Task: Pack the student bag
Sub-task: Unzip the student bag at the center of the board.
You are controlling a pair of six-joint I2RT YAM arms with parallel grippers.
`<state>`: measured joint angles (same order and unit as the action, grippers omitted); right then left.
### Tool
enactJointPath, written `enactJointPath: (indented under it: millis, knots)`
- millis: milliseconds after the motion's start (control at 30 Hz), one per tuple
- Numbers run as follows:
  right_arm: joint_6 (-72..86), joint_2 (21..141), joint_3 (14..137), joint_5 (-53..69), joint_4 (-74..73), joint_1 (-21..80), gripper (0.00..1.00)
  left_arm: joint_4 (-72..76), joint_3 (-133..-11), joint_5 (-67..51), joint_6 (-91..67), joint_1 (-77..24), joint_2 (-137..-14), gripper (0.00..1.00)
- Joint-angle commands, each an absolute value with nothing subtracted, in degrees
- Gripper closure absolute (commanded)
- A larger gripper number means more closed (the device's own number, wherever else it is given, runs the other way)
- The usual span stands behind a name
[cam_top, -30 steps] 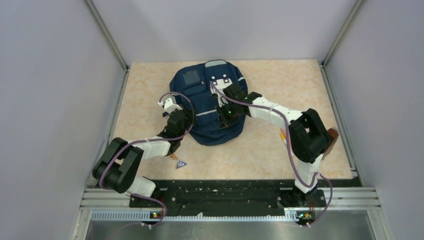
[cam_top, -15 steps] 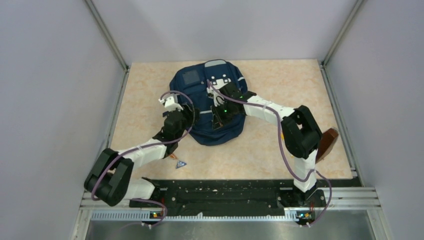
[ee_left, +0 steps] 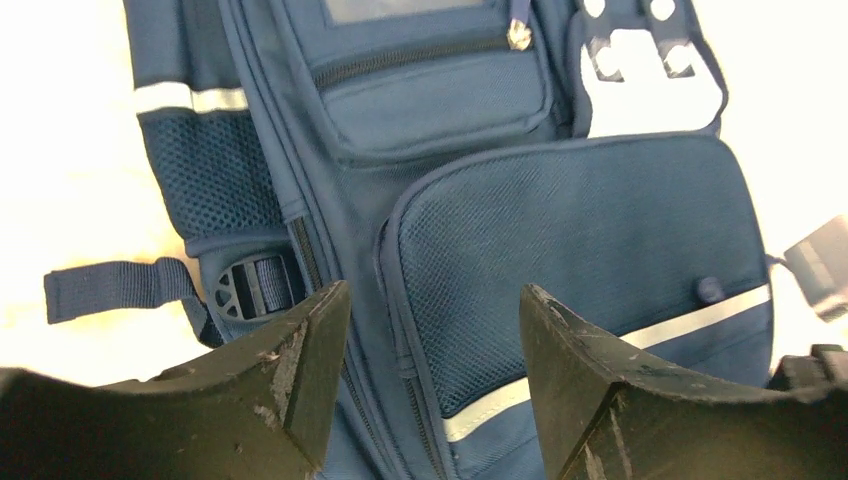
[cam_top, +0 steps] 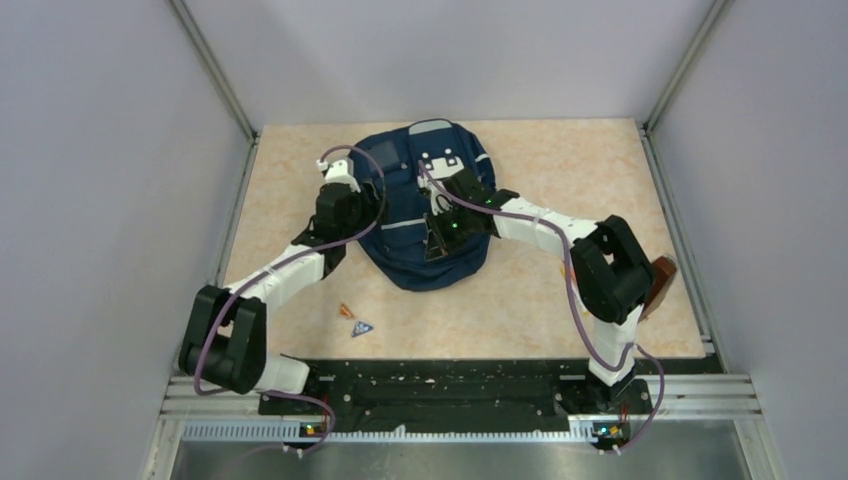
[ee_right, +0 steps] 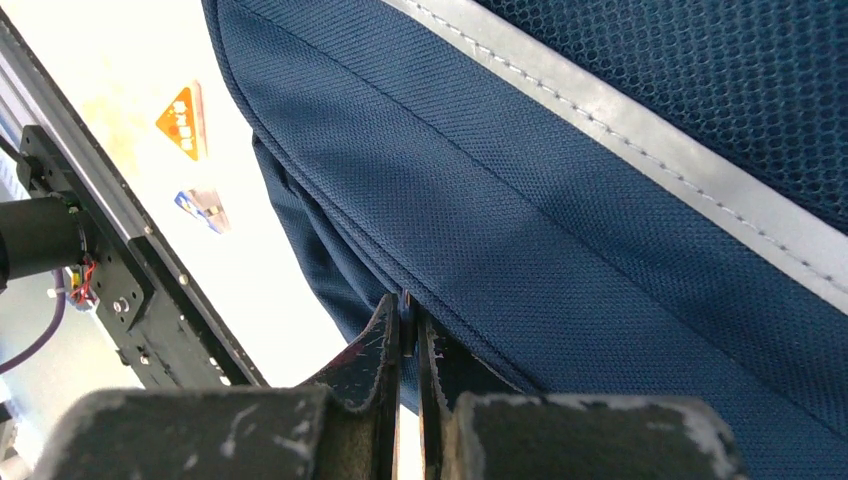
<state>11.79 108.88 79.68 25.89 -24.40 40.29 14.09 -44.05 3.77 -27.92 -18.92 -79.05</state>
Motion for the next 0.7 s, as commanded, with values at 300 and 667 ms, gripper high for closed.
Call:
enactJointPath:
  millis: [300, 667]
  knots:
    - [13.7, 104.9, 79.3, 26.7, -25.7, 41.6, 1.00, 6.5, -49.9, -4.2, -26.4, -18.4, -87.8, 0.59]
    - [19.0, 108.1, 81.5, 23.5, -21.3, 47.5, 1.00, 23.9, -39.6, -8.2, -39.8, -18.9, -83.3, 1.00]
